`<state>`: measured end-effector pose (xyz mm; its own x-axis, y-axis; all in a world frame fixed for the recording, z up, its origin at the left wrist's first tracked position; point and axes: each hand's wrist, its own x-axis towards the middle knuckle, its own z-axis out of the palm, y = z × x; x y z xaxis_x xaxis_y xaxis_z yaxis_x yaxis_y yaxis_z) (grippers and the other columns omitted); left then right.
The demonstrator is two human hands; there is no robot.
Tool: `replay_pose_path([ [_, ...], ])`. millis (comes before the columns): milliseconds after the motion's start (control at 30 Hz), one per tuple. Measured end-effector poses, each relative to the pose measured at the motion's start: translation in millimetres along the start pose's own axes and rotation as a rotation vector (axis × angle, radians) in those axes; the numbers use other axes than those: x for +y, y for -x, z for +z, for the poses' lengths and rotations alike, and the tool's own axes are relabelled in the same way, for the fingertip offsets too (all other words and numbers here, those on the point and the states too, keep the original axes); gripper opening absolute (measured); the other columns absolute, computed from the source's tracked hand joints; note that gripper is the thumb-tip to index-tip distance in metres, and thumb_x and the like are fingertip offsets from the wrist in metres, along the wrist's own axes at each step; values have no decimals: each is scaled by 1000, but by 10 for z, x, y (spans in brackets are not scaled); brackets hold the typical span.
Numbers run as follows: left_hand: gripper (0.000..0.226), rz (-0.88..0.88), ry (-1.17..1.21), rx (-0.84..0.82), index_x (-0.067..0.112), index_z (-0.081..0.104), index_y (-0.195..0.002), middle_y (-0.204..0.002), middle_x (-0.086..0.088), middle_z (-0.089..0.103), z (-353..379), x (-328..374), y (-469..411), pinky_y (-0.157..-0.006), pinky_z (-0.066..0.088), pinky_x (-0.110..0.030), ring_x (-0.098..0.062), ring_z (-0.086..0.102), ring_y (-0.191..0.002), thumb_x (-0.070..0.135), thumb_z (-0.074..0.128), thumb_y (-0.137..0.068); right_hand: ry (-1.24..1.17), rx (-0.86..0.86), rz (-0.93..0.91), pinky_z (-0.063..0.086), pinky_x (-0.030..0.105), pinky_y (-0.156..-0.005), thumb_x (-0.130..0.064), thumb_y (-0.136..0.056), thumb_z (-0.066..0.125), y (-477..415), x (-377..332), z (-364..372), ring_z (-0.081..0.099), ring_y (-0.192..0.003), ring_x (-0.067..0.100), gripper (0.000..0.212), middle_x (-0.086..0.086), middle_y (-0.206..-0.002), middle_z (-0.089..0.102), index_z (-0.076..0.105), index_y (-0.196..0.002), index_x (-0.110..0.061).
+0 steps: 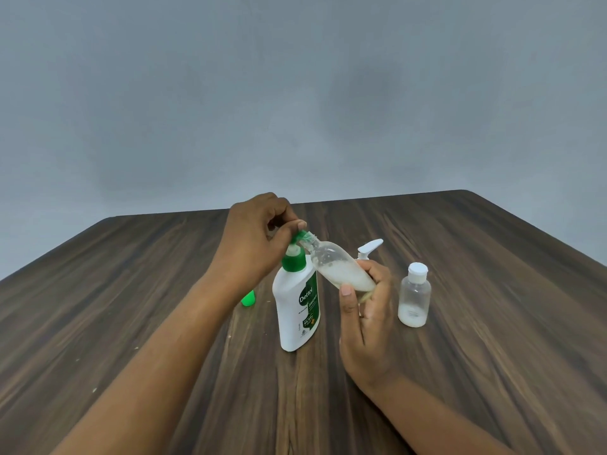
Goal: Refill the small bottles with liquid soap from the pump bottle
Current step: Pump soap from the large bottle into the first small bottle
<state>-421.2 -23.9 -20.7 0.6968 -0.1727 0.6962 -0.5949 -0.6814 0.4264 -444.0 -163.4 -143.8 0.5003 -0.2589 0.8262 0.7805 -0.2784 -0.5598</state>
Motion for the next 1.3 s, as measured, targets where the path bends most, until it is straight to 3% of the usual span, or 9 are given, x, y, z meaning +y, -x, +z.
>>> replay_pose_path([
  [167, 14, -53, 76, 56, 11, 65, -67, -68, 2, 62, 104, -38, 115, -60, 42, -17, -11, 55, -71, 8, 68, -81, -23, -1, 18, 41, 10, -71, -23, -94, 42, 30, 4, -10, 51, -82, 1, 21, -29, -102, 46, 40, -114, -28],
  [300, 12, -53, 91, 94, 7, 65, -68, -68, 1, 62, 144, -41, 154, -59, 41, -11, -10, 56, -71, 7, 68, -81, -38, 7, 26, 42, 11, -71, -23, -94, 42, 43, -3, -13, 51, -83, 1, 24, -27, -103, 47, 39, -116, -27],
  [500, 15, -23, 45, 51, 20, 64, -66, -68, 0, 62, 51, -13, 38, -63, 42, -22, -12, 56, -69, 17, 67, -80, -13, 9, -8, 41, 10, -73, -22, -93, 43, 3, -17, 3, 52, -85, 0, 24, -28, -103, 47, 40, -116, -28],
  [600, 13, -16, 48, 38, 18, 64, -66, -68, -1, 62, 40, -21, 20, -63, 43, -23, -13, 56, -69, 23, 63, -77, -20, 6, -4, 41, 10, -72, -22, -93, 43, 0, -5, 12, 52, -84, 0, 24, -28, -103, 47, 39, -117, -28],
  [733, 14, -34, 86, 80, 12, 65, -67, -67, 3, 61, 113, -65, 126, -60, 40, -13, -11, 55, -71, 14, 67, -80, -33, 9, 17, 42, 11, -71, -23, -94, 42, 29, 5, 4, 52, -83, 2, 23, -27, -103, 47, 40, -116, -27],
  [900, 16, -26, 94, 128, 9, 66, -69, -67, 1, 61, 160, -50, 159, -59, 42, -19, -13, 55, -69, 21, 62, -78, -31, 7, 17, 42, 10, -70, -22, -94, 42, 27, -7, -11, 52, -82, 1, 22, -27, -103, 47, 40, -116, -24],
  [1000, 14, -16, 80, 93, 14, 66, -67, -67, 4, 61, 77, -3, 96, -60, 40, -13, -10, 55, -72, 22, 63, -78, -16, -4, 7, 42, 11, -70, -22, -94, 43, 14, -16, -5, 52, -82, 1, 24, -27, -103, 47, 39, -117, -26],
  [1133, 19, -4, 19, 14, 23, 64, -65, -68, 4, 62, -2, -11, -1, -61, 41, -19, -10, 55, -70, 13, 68, -81, -13, -6, 3, 41, 11, -71, -23, -94, 42, 15, -5, 7, 52, -84, 2, 24, -25, -103, 46, 39, -118, -24],
  [1300, 14, -19, 83, 92, 10, 65, -67, -66, 3, 62, 138, -68, 128, -59, 41, -16, -9, 55, -69, 17, 65, -79, -43, 12, 27, 42, 11, -72, -23, -94, 41, 36, 8, 9, 53, -84, 1, 21, -26, -102, 48, 40, -115, -23],
])
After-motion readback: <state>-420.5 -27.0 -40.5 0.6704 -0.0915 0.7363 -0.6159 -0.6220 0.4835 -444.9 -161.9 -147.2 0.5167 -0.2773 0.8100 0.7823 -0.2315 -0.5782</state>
